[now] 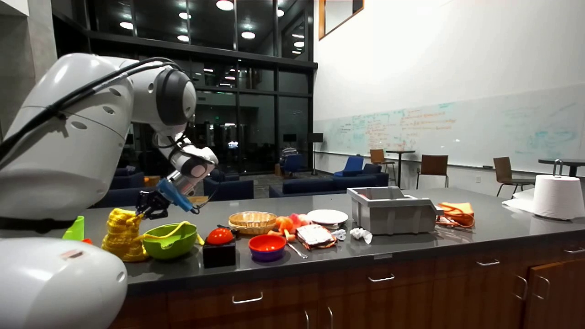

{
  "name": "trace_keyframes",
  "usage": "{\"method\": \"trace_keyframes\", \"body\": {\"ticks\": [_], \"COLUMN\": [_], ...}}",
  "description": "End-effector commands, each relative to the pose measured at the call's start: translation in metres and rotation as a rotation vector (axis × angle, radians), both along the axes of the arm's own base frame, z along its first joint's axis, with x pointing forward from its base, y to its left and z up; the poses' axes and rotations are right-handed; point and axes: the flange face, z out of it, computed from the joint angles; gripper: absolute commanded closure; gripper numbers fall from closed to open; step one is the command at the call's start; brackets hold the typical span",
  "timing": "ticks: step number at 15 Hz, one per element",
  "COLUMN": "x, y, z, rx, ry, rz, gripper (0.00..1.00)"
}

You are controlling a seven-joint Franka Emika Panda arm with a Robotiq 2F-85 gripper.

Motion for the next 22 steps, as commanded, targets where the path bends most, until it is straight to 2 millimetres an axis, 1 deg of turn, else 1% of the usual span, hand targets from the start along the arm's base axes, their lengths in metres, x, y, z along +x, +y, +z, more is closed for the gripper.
{"method": "trace_keyframes", "body": {"ticks": [1,4,10,11,15,18,22], "x": [-0.003,-0.002,0.004,0.006,0.01,0.023,0.04], "y": [-0.022,-0.03,-0.03,-0.029,-0.027,-0.03,-0.034], "z": [-0.015,-0.021,-0.017,-0.016,-0.012,-0.01,-0.012], "rx": [-0.072,-0.095,-0.099,-0.097,-0.092,-0.09,-0.09], "ry": [0.055,0.076,0.058,0.044,-0.002,-0.089,-0.213], "rz": [-0.047,-0.073,-0.105,-0.109,-0.128,-0.17,-0.236], "gripper": [0.63,0.44,0.02,0.0,0.0,0.0,0.0]}}
